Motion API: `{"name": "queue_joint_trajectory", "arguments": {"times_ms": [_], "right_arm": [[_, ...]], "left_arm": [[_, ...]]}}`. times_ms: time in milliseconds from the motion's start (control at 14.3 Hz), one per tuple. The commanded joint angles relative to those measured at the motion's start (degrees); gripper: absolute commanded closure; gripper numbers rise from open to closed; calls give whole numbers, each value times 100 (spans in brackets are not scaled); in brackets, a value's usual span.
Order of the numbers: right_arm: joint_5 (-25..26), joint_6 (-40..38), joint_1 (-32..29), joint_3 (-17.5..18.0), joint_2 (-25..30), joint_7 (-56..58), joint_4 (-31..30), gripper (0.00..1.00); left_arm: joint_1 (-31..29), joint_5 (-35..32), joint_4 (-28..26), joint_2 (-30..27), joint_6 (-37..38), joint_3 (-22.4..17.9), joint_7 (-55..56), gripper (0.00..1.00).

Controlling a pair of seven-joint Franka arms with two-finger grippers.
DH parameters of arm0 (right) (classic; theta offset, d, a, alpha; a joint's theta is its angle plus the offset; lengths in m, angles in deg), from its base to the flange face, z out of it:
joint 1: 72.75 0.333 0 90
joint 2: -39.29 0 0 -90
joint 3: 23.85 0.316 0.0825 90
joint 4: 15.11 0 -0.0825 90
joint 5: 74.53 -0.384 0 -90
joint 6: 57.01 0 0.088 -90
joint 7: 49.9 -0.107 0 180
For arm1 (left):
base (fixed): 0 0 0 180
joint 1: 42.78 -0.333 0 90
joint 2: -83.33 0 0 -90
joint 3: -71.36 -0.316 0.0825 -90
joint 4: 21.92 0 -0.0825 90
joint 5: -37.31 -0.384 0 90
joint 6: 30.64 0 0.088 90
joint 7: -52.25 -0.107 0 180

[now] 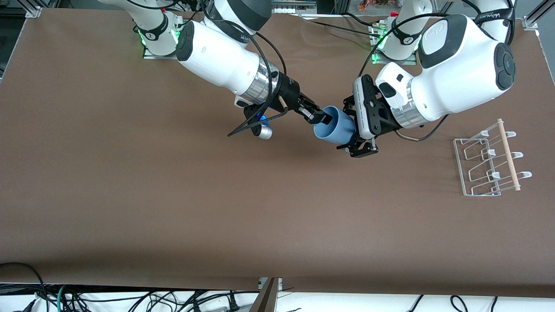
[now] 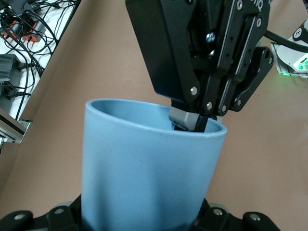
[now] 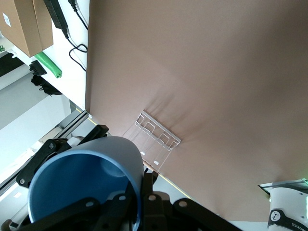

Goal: Transfer cup to left arm and place on rack
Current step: 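Open the right gripper and withdraw while the left gripper carries the cup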

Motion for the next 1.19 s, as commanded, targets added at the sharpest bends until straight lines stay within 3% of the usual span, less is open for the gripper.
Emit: {"name": "queue_joint_trajectory", "arguments": {"times_ms": [0,70,488,628,767,977,1116], "right_arm": [[-71,-17,-3,-5,-62,-5,175,7],[-62,-25,-64,-5,-54,47,175,2],[-36,-96,-600,-14,121,250,175,1],[-36,-279,-829,-118,306,241,157,1],[-36,-848,-935,-556,639,259,35,1],[-71,-2341,-944,-1688,1044,311,26,1],[-88,-3177,-944,-2244,1203,731,26,1]], "left_arm": [[-22,189,66,52,-7,-16,-100,100],[-30,189,66,52,10,-15,-100,98],[-74,83,110,-1,615,-94,85,99],[-206,-327,127,-10,1054,-147,85,100],[-407,-776,127,-80,1546,-147,85,100],[-628,-1838,127,-89,2188,-147,85,100],[-733,-2777,127,-97,2278,-147,93,100]]}}
